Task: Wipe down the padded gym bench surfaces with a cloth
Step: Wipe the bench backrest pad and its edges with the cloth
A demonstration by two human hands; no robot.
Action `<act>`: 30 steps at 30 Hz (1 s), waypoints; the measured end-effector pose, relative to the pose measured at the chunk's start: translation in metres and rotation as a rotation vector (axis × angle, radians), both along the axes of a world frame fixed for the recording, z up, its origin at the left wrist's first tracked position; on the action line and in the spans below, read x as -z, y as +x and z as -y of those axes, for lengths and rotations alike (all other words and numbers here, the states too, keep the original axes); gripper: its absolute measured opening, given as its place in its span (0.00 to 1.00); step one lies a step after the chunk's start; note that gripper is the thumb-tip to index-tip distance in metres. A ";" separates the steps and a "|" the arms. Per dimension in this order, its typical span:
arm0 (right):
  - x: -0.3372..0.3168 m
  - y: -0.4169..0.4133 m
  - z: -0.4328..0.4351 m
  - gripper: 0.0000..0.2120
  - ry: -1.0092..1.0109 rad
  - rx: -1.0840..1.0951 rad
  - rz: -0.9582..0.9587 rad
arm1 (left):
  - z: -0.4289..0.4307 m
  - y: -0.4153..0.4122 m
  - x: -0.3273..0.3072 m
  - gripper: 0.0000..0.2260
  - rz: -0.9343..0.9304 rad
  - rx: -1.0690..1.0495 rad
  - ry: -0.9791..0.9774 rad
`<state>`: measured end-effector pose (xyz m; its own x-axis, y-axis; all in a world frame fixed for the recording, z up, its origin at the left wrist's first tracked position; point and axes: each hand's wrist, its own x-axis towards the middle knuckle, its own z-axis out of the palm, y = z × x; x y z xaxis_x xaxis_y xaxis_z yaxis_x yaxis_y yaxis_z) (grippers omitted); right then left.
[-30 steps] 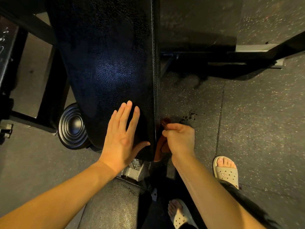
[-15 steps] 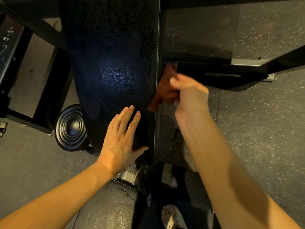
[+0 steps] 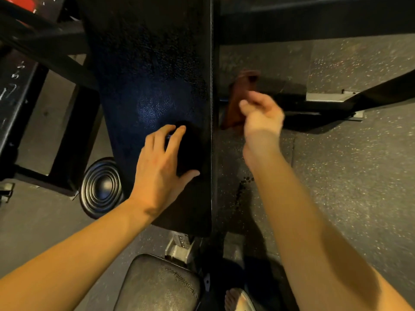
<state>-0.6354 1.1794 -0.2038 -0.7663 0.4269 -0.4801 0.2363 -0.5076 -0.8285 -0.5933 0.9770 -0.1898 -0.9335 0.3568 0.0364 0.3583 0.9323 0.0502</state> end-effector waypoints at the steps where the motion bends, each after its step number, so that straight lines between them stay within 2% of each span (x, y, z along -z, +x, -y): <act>1: 0.001 -0.001 0.006 0.10 0.037 -0.066 -0.049 | 0.000 0.000 0.000 0.45 -0.003 -0.004 -0.001; 4: 0.009 0.026 0.018 0.13 0.229 -0.286 -0.110 | -0.002 -0.001 0.002 0.45 0.001 -0.022 0.011; 7: 0.030 0.084 0.026 0.15 0.234 -0.496 0.018 | -0.002 0.001 0.005 0.45 0.014 -0.042 0.026; 9: 0.046 0.123 0.035 0.15 0.170 -0.793 0.154 | -0.002 0.003 0.006 0.45 0.033 -0.045 0.037; 11: 0.059 0.157 0.045 0.14 0.163 -1.084 0.208 | -0.001 0.004 0.006 0.44 0.030 -0.037 0.033; 13: 0.064 0.173 0.044 0.13 0.216 -1.035 0.258 | 0.000 0.003 0.005 0.44 0.031 -0.023 0.036; 16: 0.065 0.151 0.019 0.12 0.140 -0.559 0.334 | 0.002 0.005 0.007 0.44 0.029 -0.028 0.048; 18: 0.068 0.119 0.004 0.10 0.168 -0.348 0.257 | 0.003 0.005 0.009 0.43 0.017 -0.022 0.059; 20: 0.069 0.095 0.011 0.09 0.195 -0.237 0.172 | 0.003 0.006 0.009 0.43 0.015 -0.028 0.063; 24: 0.059 0.105 0.046 0.10 0.318 -0.351 0.092 | 0.001 0.009 0.008 0.43 0.028 -0.042 0.058; 28: 0.056 0.156 0.036 0.11 0.229 -0.867 0.132 | 0.001 0.012 0.007 0.43 0.042 -0.041 0.046; 29: 0.060 0.165 0.034 0.11 0.230 -0.893 0.143 | 0.001 0.014 0.007 0.43 0.041 -0.040 0.056; 30: 0.065 0.168 0.031 0.12 0.241 -0.819 0.174 | 0.002 0.017 0.008 0.41 0.039 -0.045 0.065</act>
<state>-0.4678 1.1483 -0.2690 -0.8009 -0.1217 -0.5863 0.5834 0.0617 -0.8098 -0.5758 0.9753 -0.1979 -0.9497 0.3125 0.0219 0.3127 0.9417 0.1243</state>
